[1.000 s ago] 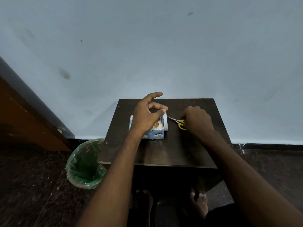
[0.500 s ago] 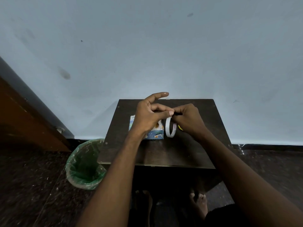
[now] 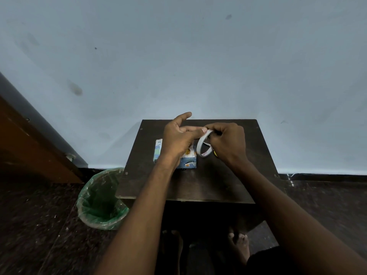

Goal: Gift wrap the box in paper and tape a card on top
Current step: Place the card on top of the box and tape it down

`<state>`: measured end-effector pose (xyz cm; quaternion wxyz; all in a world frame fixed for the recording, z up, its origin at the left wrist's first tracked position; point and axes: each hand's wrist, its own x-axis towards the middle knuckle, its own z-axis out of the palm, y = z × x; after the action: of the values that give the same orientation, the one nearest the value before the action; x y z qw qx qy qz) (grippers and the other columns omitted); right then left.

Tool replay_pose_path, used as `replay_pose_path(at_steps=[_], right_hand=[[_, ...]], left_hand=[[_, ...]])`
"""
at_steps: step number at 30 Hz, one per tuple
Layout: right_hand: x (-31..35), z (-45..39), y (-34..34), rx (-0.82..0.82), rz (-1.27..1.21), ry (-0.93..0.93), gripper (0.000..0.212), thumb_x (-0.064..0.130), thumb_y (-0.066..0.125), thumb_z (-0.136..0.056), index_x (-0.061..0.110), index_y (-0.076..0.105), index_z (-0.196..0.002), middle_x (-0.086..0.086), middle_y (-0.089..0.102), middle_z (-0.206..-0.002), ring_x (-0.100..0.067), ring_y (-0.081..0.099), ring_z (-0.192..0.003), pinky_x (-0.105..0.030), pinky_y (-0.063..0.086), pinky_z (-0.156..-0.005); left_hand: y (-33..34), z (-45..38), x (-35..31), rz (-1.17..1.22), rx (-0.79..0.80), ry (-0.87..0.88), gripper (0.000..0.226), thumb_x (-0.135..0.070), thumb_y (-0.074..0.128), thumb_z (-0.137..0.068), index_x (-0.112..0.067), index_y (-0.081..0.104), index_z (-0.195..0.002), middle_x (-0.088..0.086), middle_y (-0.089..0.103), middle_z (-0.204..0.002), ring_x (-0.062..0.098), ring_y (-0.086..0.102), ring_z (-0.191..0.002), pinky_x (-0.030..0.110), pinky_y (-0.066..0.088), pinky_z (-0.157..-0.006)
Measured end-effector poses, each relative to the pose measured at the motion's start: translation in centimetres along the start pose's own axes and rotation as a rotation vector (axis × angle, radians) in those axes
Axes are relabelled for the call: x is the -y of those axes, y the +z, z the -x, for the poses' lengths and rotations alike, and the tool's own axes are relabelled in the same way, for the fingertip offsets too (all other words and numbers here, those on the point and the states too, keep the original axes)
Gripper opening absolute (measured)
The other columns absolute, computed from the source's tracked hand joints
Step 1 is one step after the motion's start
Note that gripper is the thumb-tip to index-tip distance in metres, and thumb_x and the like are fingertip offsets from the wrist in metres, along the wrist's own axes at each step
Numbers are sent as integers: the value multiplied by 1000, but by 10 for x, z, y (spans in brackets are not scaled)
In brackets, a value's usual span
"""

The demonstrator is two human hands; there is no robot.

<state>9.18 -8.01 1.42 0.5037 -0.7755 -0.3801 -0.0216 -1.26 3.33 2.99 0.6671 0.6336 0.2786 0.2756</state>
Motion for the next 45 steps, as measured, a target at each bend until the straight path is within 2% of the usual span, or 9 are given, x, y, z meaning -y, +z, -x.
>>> replay_pose_path(at_steps=[6, 10, 13, 17, 20, 24, 29, 36, 45], right_hand=[[-7, -3, -4, 53, 65, -36, 24, 6, 74, -83, 22, 85, -98, 10, 80, -87, 1, 72, -80, -16, 51, -72], [-10, -10, -8, 190, 244, -2, 23, 10, 76, -89, 15, 83, -110, -3, 80, -109, -20, 73, -107, -29, 52, -95], [-12, -12, -2, 299, 355, 19, 37, -3, 58, -89, 13, 81, -113, -5, 78, -117, -27, 69, -116, -36, 50, -105], [-14, -8, 7, 370, 398, -1, 43, -7, 53, -84, 16, 81, -107, -3, 79, -112, -31, 69, -110, -40, 54, -97], [-14, -8, 12, 409, 381, 11, 49, -9, 54, -77, 17, 79, -110, -1, 78, -113, -28, 68, -111, -41, 54, -95], [-13, -8, 14, 246, 202, 72, 34, -2, 63, -84, 19, 82, -104, 6, 79, -99, -11, 71, -96, -33, 58, -87], [-8, -9, 16, 228, -65, 203, 9, 14, 77, -87, 20, 81, -92, 8, 77, -78, -5, 71, -74, -29, 60, -74], [-10, -6, 18, 297, -127, 235, 23, 9, 88, -78, 16, 77, -96, 3, 78, -83, -10, 75, -78, -39, 64, -83], [-10, -5, 22, 251, -112, 233, 30, 8, 88, -77, 18, 68, -98, 4, 77, -84, -9, 75, -79, -44, 63, -84]], left_hand=[[-7, -5, 9, -296, -47, 76, 88, -30, 98, -74, -29, 55, -151, -2, 70, -132, 9, 78, -87, 36, 64, -90], [-16, -8, 12, -495, -85, 192, 64, -14, 90, -82, -29, 65, -139, -14, 73, -120, 10, 72, -91, 17, 57, -77], [-26, -11, 11, -506, -81, 179, 40, -7, 85, -84, -31, 79, -115, -21, 76, -112, 7, 69, -98, 19, 57, -77], [-33, -13, 13, -542, -64, 136, 40, 1, 75, -84, -32, 84, -105, -20, 78, -110, 1, 68, -105, 27, 59, -90], [-35, -12, 13, -561, -72, 91, 45, -13, 66, -72, -47, 82, -96, -28, 77, -104, -4, 69, -108, 45, 55, -107], [-33, -11, 13, -633, -72, 98, 46, -17, 73, -78, -63, 75, -85, -43, 70, -91, -7, 68, -108, 50, 45, -115], [-34, -16, 15, -573, 0, 107, 45, -4, 81, -77, -42, 82, -102, -26, 79, -96, -3, 75, -96, 47, 57, -104], [-37, -16, 20, -519, 14, 61, 44, 1, 78, -83, -27, 79, -116, -13, 83, -95, 6, 79, -89, 46, 66, -87], [-36, -12, 17, -557, -5, 25, 39, -10, 85, -77, -38, 84, -104, -22, 81, -96, -4, 76, -95, 45, 58, -104]])
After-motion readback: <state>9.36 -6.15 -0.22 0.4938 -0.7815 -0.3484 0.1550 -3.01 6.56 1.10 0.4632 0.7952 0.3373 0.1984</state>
